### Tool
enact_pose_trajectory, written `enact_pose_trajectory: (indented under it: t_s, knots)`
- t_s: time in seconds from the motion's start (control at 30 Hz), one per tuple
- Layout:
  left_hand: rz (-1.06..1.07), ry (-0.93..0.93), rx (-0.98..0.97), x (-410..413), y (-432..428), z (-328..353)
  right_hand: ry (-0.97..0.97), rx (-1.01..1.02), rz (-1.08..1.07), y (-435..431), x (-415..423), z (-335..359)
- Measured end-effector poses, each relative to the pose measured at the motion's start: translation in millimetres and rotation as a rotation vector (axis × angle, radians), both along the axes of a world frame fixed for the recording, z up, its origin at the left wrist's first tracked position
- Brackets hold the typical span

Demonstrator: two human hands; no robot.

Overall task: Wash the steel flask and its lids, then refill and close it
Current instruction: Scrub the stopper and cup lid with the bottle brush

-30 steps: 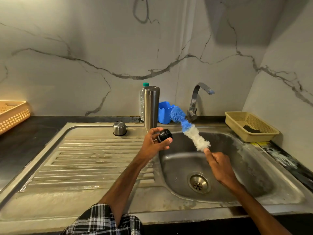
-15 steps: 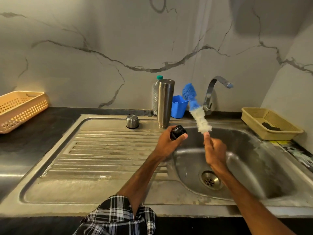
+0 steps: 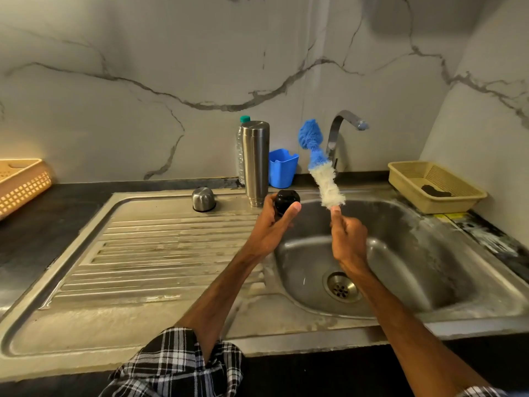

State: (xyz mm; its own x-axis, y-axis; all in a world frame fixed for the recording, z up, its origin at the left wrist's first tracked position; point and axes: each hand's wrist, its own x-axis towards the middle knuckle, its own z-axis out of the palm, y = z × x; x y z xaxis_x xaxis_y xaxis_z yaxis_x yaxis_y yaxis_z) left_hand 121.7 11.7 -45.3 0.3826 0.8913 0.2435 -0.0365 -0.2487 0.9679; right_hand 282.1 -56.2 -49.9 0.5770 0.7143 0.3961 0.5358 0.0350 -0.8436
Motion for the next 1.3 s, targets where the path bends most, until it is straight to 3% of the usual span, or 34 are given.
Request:
enact_pose_trajectory:
  t_s: [0.27,0.47,0.67,0.9,1.0,1.2,1.3]
  knots:
    - [0.018,0.026,-0.021,0,-1,2,0.018,-0.015,0.01,-3,0,1]
    - [0.136,0.18,0.139,-11,1,11,0.023,0.005,0.031,-7,-4,3]
    - [0.216,0.138,0.088,-37,9,18,0.083,0.002,0.055,2,-15,1]
    - [0.398,0.304,0.072,-78,36,16,0.061,0.005,0.098,9,-17,-2]
    - [0.456,0.451,0.082,-79,59,17,0.069,-0.001,0.098,11,-15,-2]
    - [0.502,1.0,0.408,-79,100,31,0.07,-0.022,0.106,12,-14,-2]
    - [0.493,1.147,0.392,-81,117,29,0.058,-0.013,0.11,14,-12,-4]
